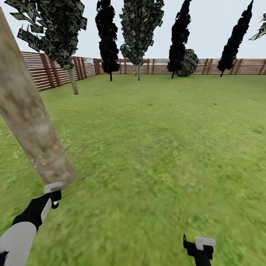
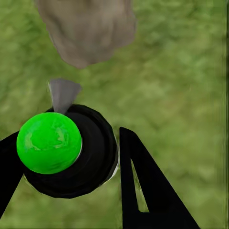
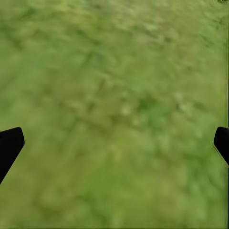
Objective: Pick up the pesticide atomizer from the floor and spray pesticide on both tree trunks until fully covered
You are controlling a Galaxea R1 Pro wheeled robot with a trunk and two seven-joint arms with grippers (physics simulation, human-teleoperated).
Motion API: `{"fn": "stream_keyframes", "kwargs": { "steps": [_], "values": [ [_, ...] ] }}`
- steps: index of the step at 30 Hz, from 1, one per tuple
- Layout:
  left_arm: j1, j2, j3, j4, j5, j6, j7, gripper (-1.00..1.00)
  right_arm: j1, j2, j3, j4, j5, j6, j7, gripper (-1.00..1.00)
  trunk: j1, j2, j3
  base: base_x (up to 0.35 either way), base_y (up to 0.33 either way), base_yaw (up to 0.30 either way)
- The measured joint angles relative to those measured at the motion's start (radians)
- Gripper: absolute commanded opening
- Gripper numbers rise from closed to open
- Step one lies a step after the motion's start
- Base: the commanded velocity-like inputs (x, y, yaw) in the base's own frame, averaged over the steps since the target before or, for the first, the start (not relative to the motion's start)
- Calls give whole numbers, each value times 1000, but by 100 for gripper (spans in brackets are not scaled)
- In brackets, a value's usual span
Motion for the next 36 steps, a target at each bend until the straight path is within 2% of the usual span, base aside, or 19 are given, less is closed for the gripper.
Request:
{"fn": "stream_keyframes", "kwargs": {
  "steps": [22, 31, 36],
  "values": [
    [0, -1, 0, -1, 0, 0, 0, -100, 0, 0, 0, 0, 0, 0, 1, 100, 0, 0, 0, 252, -175, 245],
    [0, 0, 0, 0, 0, 0, 0, -100, 0, 0, 0, 0, 0, 0, 1, 100, 0, 0, 0, 232, -190, 20],
    [0, 0, 0, 0, 0, 0, 0, -100, 0, 0, 0, 0, 0, 0, 0, 100, 0, 0, 0, 122, -242, 215]
  ]
}}
